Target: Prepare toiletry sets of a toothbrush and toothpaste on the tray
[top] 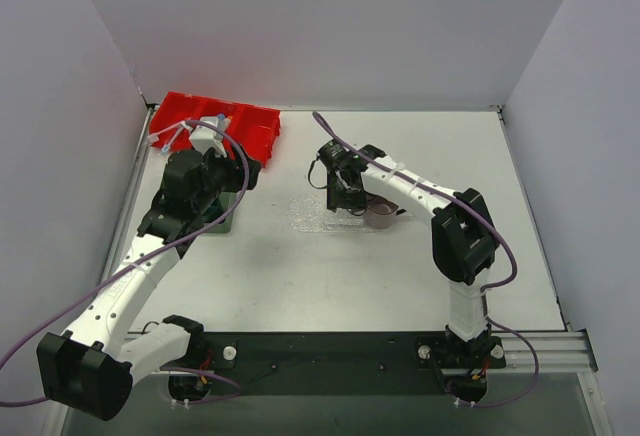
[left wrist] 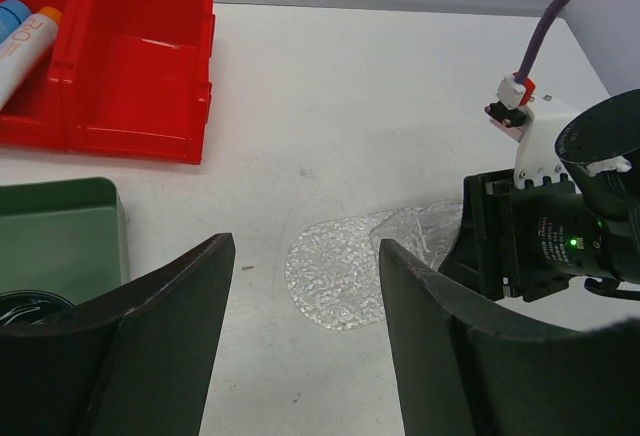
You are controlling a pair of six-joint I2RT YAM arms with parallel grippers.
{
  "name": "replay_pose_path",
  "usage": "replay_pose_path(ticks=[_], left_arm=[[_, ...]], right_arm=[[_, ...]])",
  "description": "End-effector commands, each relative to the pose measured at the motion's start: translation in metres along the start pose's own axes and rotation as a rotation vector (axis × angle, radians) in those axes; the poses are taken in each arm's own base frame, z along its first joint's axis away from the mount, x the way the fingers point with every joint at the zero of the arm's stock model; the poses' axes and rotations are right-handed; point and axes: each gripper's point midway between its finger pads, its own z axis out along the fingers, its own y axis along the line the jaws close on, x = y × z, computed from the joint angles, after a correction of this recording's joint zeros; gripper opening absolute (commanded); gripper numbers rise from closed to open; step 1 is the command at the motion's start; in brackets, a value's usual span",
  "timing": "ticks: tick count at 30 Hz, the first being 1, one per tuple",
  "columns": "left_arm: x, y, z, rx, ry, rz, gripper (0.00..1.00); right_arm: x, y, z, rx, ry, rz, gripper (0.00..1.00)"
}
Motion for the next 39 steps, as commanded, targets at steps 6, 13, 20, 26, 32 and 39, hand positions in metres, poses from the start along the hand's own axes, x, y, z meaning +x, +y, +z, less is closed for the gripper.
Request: replay_pose_path(ticks=[6, 13, 20, 26, 32, 39], left_arm=[[-0.019, 0.004, -0.006, -0.026, -0.060, 0.026, 0.70], [-0.017, 0.053, -0.027, -0.191, -0.065, 0.033, 0.75], [0.028, 0.138, -0.062, -0.445, 0.034, -0.109, 0.77], [0.047, 0.183, -0.072, -0.604, 0.115, -0.148, 0.64], [0.066, 0.200, -0.062, -0.637, 0.214, -0.170, 0.53], [0.076, 0.209, -0.045, -0.631, 0.262, -0.174, 0.46]], right_arm=[[-0.019, -0.007, -0.049, -0.050, -0.122, 0.050, 0.42], [-0.025, -0.020, -0.085, -0.109, -0.204, 0.073, 0.42], [-0.021, -0.059, -0.117, -0.190, -0.281, 0.134, 0.41], [-0.009, -0.087, -0.131, -0.223, -0.321, 0.165, 0.39], [0.001, -0.100, -0.138, -0.255, -0.349, 0.193, 0.38], [0.004, -0.099, -0.140, -0.300, -0.361, 0.211, 0.38]])
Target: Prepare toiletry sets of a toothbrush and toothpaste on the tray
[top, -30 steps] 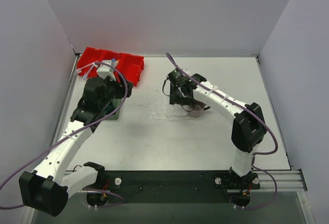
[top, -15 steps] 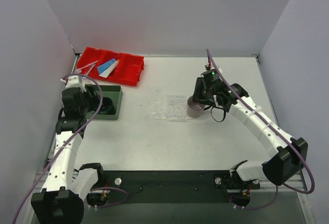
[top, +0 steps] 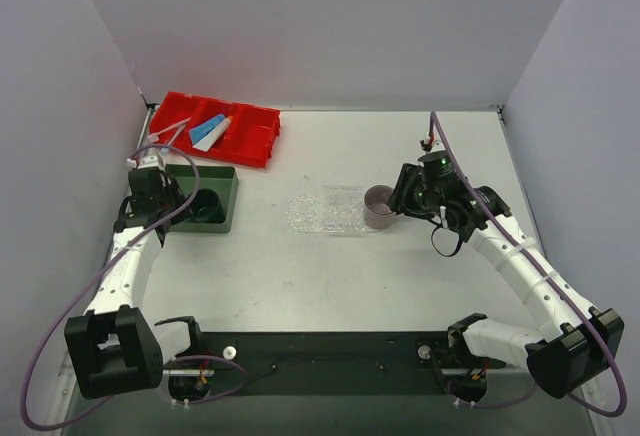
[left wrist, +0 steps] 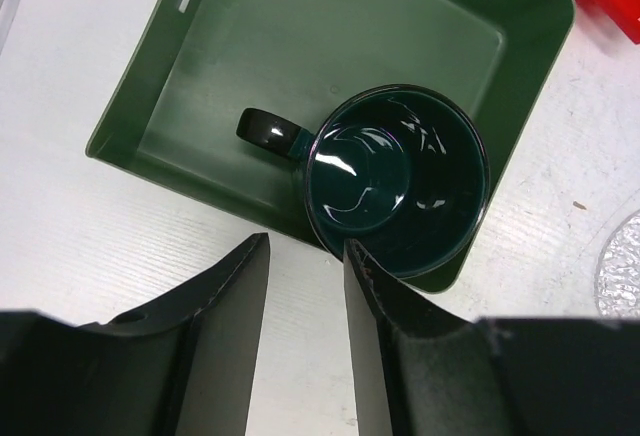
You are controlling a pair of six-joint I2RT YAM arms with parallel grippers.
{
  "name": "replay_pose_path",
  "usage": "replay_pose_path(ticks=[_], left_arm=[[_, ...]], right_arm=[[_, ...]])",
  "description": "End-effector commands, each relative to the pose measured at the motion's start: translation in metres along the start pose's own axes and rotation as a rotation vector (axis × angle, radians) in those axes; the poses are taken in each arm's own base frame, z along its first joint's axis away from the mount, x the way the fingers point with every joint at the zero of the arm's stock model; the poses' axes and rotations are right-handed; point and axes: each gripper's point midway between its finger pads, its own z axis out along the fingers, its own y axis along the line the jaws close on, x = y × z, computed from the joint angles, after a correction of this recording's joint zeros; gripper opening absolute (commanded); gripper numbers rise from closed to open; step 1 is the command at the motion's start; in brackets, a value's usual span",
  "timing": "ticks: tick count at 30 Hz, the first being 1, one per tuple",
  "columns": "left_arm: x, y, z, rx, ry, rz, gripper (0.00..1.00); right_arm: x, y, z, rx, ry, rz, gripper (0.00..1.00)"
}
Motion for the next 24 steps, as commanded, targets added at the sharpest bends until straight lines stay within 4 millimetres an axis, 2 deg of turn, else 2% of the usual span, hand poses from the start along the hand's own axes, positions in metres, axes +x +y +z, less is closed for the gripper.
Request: replay_pose_path(ticks=[1, 11, 24], left_arm=[[-0.024, -0.008, 0.006, 0.022, -0.033, 0.007, 0.46], [-0.022, -0.008, 0.022, 0.016, 0.010, -0.001, 0.41], [-0.014, -0.004, 0.038, -0.004, 0.073, -0.009, 0.47]], right_arm=[[-0.004, 0.010, -0.003, -0.061, -0.019, 0.011, 0.38], [0.003, 0.014, 0.003, -0.085, 0.007, 0.025, 0.38], [0.006, 0.018, 0.009, -0.099, 0.024, 0.031, 0.38]])
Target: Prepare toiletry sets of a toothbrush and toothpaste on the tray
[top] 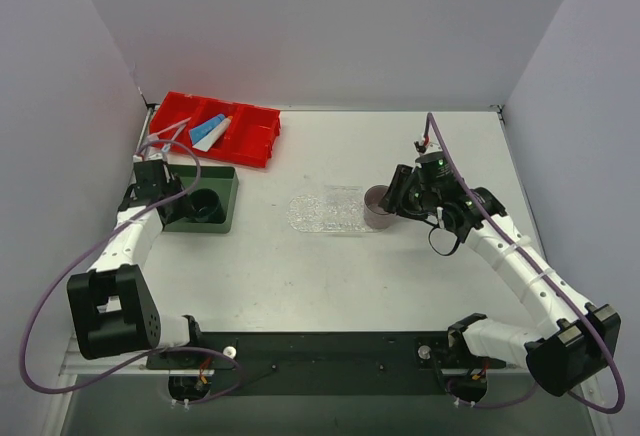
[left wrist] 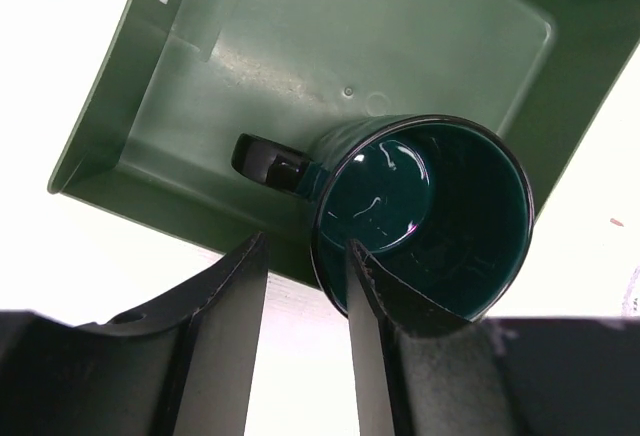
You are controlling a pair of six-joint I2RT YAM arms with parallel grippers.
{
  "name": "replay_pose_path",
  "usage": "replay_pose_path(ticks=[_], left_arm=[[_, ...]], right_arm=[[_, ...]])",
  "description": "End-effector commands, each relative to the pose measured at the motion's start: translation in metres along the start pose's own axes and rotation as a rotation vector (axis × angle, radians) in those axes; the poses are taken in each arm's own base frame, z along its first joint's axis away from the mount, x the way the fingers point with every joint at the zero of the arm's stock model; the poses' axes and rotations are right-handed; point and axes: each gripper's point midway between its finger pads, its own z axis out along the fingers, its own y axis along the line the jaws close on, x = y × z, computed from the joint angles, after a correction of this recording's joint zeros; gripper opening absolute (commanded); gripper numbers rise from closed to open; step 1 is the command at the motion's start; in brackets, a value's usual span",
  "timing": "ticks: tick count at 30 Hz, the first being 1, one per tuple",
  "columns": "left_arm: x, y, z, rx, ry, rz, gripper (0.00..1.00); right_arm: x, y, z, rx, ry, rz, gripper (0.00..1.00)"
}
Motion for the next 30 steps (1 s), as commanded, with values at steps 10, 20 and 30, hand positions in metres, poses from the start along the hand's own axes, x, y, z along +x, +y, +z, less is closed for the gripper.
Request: replay_pose_path(ticks=[10, 20, 30], left_arm=[[-0.020, -0.005, 0.014, 0.022, -0.003, -0.026, 0.45], [-0.015, -0.004, 0.022, 0.014, 0.028, -0.024, 0.29], [-0.017, -0.006, 0.015, 0.019, 0.019, -0.022, 0.00]], right_arm=[[0.002, 0.001, 0.005, -0.007, 0.005, 0.006, 0.37], [0.003, -0.002, 0.006, 0.002, 0.005, 0.002, 0.36], [0.003, -0.002, 0.005, -0.001, 0.003, 0.000, 0.35]])
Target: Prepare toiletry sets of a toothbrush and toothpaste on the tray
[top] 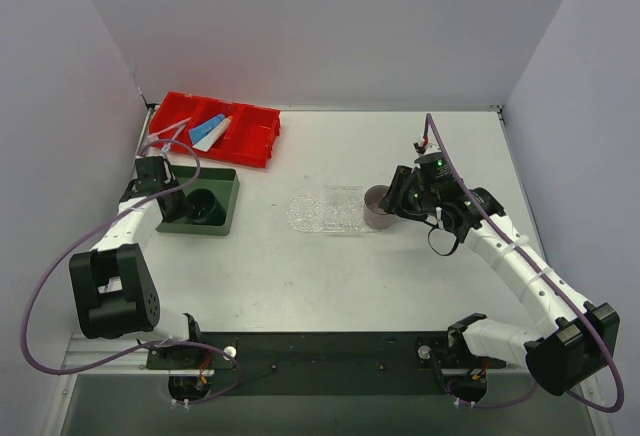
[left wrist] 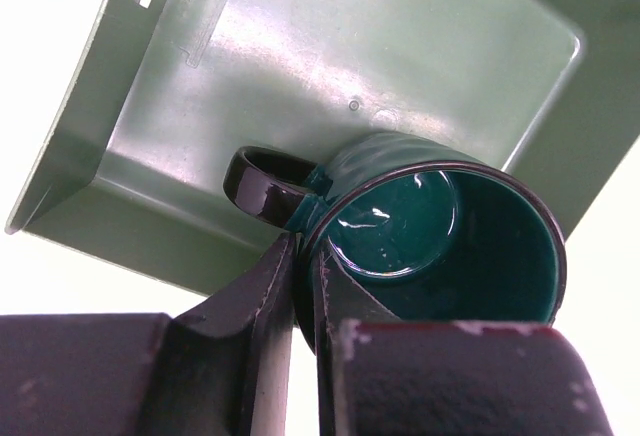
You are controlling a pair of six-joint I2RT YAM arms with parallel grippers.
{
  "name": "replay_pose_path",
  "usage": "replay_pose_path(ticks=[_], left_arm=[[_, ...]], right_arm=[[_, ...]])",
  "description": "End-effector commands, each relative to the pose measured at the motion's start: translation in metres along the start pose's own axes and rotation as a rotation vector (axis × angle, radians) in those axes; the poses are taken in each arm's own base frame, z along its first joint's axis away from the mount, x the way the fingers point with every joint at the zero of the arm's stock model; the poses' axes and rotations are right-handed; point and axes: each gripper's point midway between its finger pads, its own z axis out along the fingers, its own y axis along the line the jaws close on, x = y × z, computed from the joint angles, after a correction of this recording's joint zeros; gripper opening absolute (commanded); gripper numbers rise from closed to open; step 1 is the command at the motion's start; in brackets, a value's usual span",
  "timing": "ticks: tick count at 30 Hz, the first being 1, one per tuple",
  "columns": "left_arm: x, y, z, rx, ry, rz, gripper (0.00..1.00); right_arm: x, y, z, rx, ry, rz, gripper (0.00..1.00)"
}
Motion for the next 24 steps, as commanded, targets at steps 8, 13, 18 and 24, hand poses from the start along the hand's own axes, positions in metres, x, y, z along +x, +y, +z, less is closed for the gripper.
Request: replay_pose_path(ticks=[8, 13, 18, 24], left_arm=[[-0.040, -0.011, -0.035, 0.041, -0.166, -0.024, 0.00], [-0.060, -0.004, -0.065, 0.007, -0.292, -0.067, 0.00], [-0.080, -0.007, -0.111, 0.005, -0.404, -0.111, 0.00], [-0.067, -0.069, -0.145, 0.065, -0.403, 0.012, 0.00]], right_arm=[[-0.002, 0.000, -0.002, -0.005, -0.017, -0.013, 0.37], [-0.007, -0.006, -0.010, 0.017, -0.031, -0.065, 0.43], [-0.019, -0.021, -0.022, 0.046, -0.072, -0.074, 0.47], [-0.026, -0.049, -0.035, 0.075, -0.120, -0.011, 0.50]])
